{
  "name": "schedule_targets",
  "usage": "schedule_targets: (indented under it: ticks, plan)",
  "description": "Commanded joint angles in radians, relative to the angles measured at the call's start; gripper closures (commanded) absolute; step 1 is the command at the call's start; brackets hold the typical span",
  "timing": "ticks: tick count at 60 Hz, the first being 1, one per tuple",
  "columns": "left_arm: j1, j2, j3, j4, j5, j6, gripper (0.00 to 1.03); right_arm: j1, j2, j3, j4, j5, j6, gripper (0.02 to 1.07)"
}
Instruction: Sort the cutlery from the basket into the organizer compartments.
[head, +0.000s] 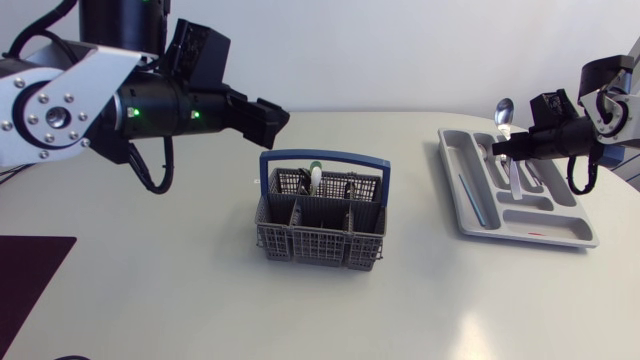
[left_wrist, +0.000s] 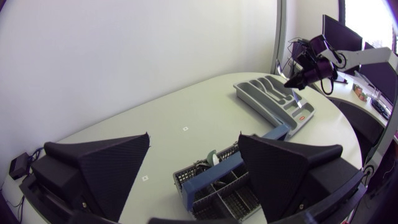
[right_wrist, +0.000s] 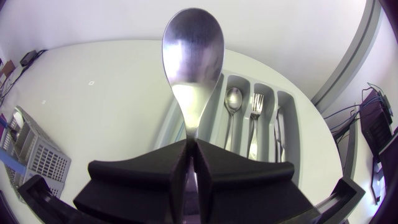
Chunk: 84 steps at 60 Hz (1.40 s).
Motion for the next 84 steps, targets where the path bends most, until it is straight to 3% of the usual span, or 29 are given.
schedule_targets:
  ticks: [1, 38, 63, 79, 84]
  plan:
    - [-0.006, -0.03, -0.042, -0.001, -0.006, 0.043, 0.04, -0.026, 0.087, 0.077, 0.014, -0.01, -0.009, 1.0]
    - [-0.094, -0.176, -0.223, 0.084, -0.002, 0.105, 0.05, -0.052, 0.488, 0.505, -0.08, 0.035, 0.106, 1.0]
    - [-0.118, -0.217, -0.251, 0.084, -0.002, 0.11, 0.05, -0.04, 0.606, 0.596, -0.112, 0.094, 0.165, 0.99]
    - [-0.101, -0.255, -0.315, 0.084, -0.002, 0.144, 0.05, -0.035, 0.669, 0.651, -0.161, 0.122, 0.176, 0.86]
    - [-0.097, -0.272, -0.332, 0.076, -0.002, 0.165, 0.05, -0.033, 0.666, 0.645, -0.161, 0.131, 0.176, 0.76]
